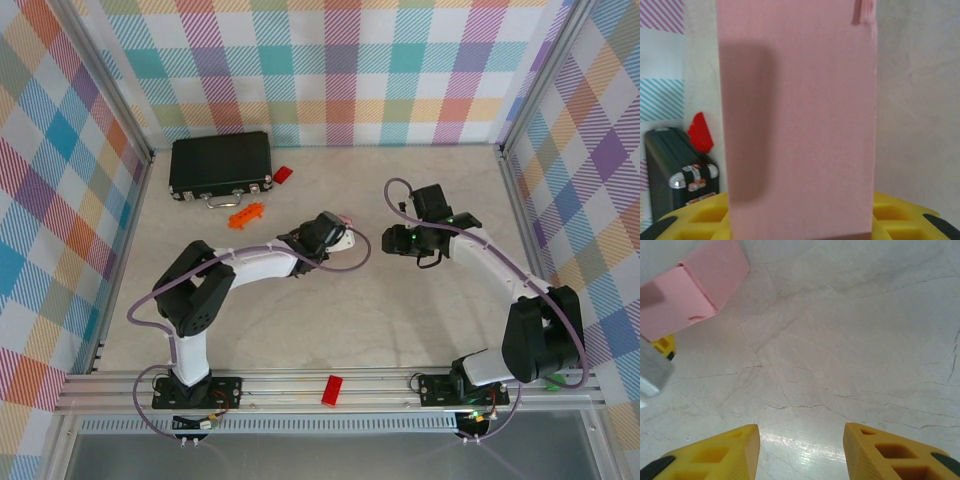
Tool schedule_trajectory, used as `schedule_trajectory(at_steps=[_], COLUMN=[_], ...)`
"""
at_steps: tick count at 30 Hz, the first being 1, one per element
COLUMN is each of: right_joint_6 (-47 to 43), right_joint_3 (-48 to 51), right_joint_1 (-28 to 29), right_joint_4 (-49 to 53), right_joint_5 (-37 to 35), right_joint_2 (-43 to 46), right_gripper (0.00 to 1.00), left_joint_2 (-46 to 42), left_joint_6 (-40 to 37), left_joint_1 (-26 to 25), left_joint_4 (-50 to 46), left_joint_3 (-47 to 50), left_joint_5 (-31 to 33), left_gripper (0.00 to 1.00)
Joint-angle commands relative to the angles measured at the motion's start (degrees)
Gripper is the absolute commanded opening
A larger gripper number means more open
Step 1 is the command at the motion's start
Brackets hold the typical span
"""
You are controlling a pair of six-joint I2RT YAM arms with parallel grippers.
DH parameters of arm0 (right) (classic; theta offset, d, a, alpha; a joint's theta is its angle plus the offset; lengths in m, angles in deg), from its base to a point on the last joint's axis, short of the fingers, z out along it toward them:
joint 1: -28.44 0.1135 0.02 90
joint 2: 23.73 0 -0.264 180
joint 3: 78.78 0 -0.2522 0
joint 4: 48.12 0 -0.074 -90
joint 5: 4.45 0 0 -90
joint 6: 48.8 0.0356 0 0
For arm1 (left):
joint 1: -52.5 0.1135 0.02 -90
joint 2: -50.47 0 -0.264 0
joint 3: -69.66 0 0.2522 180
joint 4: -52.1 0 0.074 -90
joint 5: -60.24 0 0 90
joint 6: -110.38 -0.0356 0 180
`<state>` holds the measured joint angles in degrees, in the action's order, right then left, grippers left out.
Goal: Fold the paper box
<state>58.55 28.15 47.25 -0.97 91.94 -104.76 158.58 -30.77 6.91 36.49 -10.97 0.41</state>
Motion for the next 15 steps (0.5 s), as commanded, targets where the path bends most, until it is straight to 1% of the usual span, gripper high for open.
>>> schedule_trajectory(at_steps=[1, 5, 10, 13, 15], right_joint_6=[-0.1, -0.2, -0.2, -0.3, -0.4], right_joint_3=[1.2, 1.6, 1.7, 1.6, 1.5], right_joint_1=[-0.5, -0.9, -1.2, -1.3, -1.4], right_joint_4=[-0.1, -0.1, -0.1, -0.2, -0.2], right_joint_5=[-0.5, -0.5, -0.3, -0.2, -0.2], right_joint_2=[1.7, 1.9, 1.8, 1.7, 1.6], right_gripper=[0.49, 0.49, 0.49, 0.49, 0.49], left_joint_2=[2.8, 3.7, 4.5, 3.7, 2.5], left_joint_6=[-3.1, -1.7, -0.7, 1.2, 2.6], left_joint_1=[-2.3, -3.8, -5.4, -5.6, -5.7], left_joint_4=[5.0, 4.9, 4.5, 2.8, 0.8], left_joint_3=[2.0, 2.7, 3.8, 3.9, 3.5], left_joint_5=[5.0, 4.4, 2.5, 0.6, -0.9], left_gripper=[0.41, 0.47, 0.58, 0.65, 0.74])
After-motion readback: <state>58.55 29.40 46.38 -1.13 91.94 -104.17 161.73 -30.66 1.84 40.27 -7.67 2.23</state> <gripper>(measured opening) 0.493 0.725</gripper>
